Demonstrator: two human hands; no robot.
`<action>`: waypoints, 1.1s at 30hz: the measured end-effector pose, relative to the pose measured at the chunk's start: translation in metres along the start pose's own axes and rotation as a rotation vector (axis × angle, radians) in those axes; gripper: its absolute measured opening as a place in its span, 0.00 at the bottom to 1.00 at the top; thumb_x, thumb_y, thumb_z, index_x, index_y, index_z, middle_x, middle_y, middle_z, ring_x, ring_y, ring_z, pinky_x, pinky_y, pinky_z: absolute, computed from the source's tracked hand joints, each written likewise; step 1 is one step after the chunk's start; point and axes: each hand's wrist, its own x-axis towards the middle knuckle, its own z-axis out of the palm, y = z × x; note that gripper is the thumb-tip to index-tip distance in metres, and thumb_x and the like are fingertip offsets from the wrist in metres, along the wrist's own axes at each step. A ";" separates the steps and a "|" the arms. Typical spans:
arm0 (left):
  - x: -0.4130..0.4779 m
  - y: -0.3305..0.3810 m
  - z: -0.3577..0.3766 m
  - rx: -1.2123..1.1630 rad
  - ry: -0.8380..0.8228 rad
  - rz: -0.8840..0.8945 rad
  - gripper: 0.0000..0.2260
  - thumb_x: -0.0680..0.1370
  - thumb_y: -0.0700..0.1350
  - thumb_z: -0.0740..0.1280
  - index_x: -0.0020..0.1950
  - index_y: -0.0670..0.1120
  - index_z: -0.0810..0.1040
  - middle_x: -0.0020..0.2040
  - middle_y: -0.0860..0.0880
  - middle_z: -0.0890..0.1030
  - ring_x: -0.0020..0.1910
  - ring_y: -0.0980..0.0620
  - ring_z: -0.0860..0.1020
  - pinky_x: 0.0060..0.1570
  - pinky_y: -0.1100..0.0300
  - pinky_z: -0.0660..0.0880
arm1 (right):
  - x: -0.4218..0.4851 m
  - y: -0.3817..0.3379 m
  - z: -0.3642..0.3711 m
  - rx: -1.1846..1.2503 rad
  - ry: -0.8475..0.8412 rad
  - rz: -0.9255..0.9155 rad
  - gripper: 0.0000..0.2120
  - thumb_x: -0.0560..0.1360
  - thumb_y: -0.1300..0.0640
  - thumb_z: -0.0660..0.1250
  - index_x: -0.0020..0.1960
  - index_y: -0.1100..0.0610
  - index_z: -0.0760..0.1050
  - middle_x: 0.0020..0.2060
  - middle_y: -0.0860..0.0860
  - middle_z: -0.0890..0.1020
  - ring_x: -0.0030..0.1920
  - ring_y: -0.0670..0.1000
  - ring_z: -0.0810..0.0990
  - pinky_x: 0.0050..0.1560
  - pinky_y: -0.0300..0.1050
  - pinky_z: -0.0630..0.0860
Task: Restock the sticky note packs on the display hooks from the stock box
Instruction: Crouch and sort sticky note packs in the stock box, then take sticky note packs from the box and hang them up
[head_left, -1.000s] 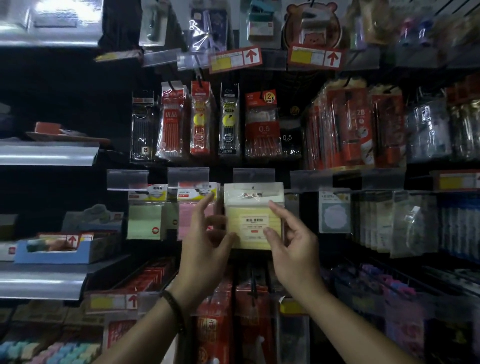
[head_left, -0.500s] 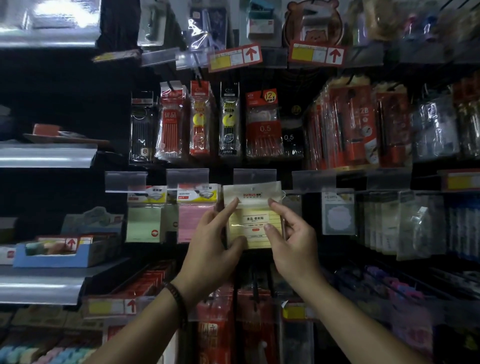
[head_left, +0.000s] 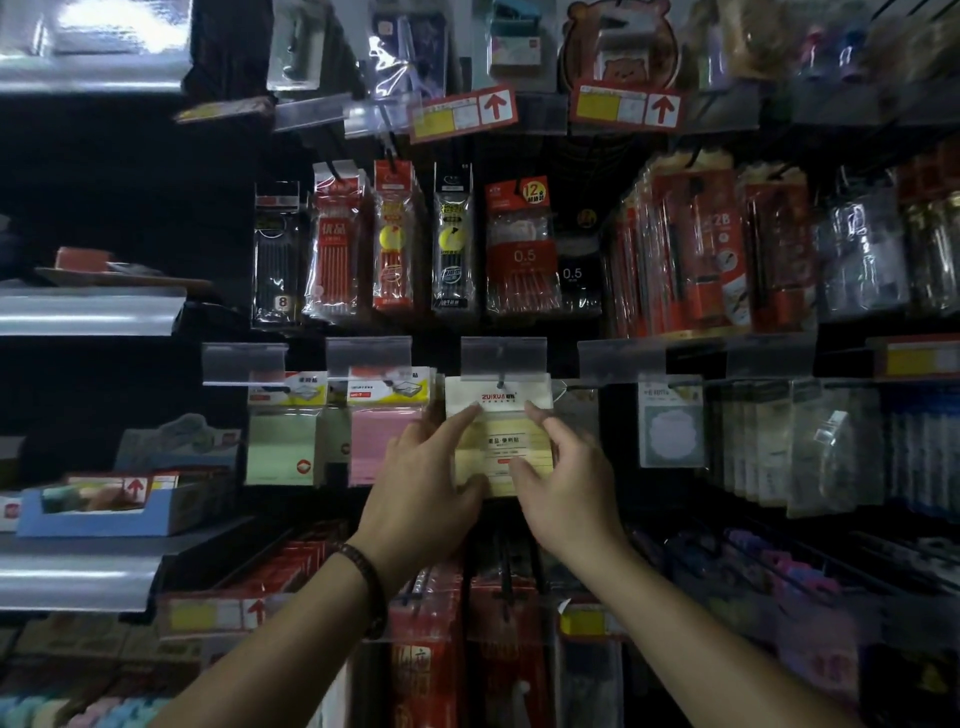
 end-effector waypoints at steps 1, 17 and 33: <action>-0.002 0.001 0.002 0.058 0.009 0.004 0.36 0.79 0.50 0.72 0.83 0.65 0.58 0.70 0.48 0.71 0.67 0.47 0.71 0.68 0.49 0.76 | -0.001 -0.002 0.000 -0.082 -0.011 0.020 0.30 0.80 0.56 0.73 0.79 0.42 0.69 0.61 0.45 0.70 0.52 0.41 0.76 0.49 0.26 0.73; -0.151 0.029 0.010 0.060 0.073 0.150 0.16 0.80 0.55 0.65 0.67 0.56 0.75 0.59 0.56 0.73 0.55 0.52 0.72 0.51 0.55 0.76 | -0.109 0.015 -0.053 -0.181 0.139 -0.249 0.08 0.78 0.61 0.74 0.54 0.51 0.82 0.48 0.44 0.76 0.45 0.41 0.78 0.44 0.30 0.72; -0.533 -0.063 0.209 0.082 -1.120 -0.116 0.11 0.78 0.57 0.62 0.58 0.60 0.79 0.57 0.57 0.79 0.59 0.50 0.78 0.56 0.52 0.77 | -0.499 0.274 -0.075 -0.180 -0.538 0.966 0.10 0.79 0.59 0.73 0.39 0.49 0.82 0.35 0.46 0.86 0.41 0.49 0.86 0.46 0.53 0.81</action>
